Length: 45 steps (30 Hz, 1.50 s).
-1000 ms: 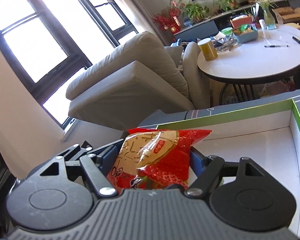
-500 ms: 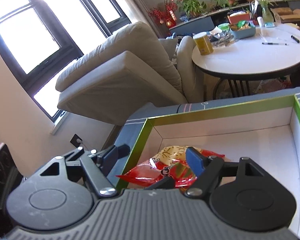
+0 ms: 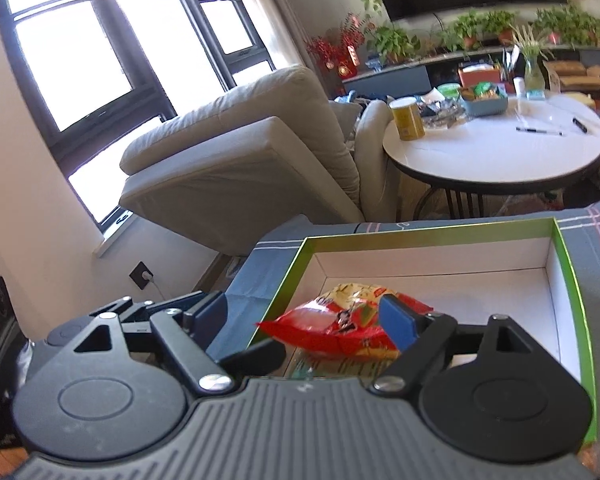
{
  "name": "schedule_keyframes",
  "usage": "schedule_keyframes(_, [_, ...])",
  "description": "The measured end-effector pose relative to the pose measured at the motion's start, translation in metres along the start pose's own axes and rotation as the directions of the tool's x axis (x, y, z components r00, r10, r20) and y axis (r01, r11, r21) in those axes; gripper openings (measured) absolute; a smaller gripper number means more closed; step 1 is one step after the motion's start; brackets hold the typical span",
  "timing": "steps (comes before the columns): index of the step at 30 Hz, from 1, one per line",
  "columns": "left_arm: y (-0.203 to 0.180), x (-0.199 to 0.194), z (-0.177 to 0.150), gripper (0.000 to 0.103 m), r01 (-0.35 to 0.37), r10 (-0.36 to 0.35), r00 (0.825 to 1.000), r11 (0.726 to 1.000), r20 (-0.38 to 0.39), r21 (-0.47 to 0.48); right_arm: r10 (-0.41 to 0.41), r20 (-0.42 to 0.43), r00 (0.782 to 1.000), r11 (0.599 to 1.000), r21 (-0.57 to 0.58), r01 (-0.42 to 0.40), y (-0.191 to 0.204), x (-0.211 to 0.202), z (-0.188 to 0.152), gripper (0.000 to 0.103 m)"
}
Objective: Organize snacks
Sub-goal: 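Carry the red snack bag into the box and open the left gripper, then grasp the yellow-and-red wafer pack with the left gripper and lift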
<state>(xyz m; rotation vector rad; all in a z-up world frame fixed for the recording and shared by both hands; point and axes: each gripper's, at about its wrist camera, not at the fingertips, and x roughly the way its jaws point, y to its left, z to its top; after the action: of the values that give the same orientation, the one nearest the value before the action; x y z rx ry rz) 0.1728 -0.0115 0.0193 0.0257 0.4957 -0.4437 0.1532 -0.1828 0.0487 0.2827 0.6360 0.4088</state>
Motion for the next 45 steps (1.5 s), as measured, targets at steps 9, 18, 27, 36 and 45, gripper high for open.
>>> schedule_keyframes(9, [-0.013, -0.041, -0.023, 0.096, -0.001, 0.001, 1.000, 1.000, -0.009, -0.012, 0.015, -0.003, 1.000, 1.000, 0.004, -0.015, 0.009, -0.037, -0.032, 0.081])
schedule_keyframes(18, [-0.018, -0.078, -0.050, 0.097, 0.001, -0.002, 0.999, 0.999, -0.035, -0.038, 0.021, -0.036, 0.999, 1.000, -0.011, -0.021, 0.021, -0.056, -0.057, 0.081])
schedule_keyframes(27, [-0.013, -0.106, -0.083, 0.097, -0.023, 0.021, 0.995, 1.000, -0.100, -0.017, 0.051, -0.115, 0.992, 0.998, -0.027, -0.054, 0.031, -0.064, -0.090, 0.081])
schedule_keyframes(36, [-0.011, -0.120, -0.121, 0.097, 0.026, -0.037, 0.981, 0.998, -0.189, -0.063, 0.069, -0.240, 0.968, 0.997, -0.027, -0.077, 0.031, -0.061, -0.132, 0.081])
schedule_keyframes(45, [-0.014, -0.111, -0.134, 0.097, 0.088, -0.107, 0.964, 0.992, -0.244, -0.088, 0.064, -0.285, 0.956, 0.996, -0.047, -0.080, 0.038, -0.057, -0.144, 0.082])
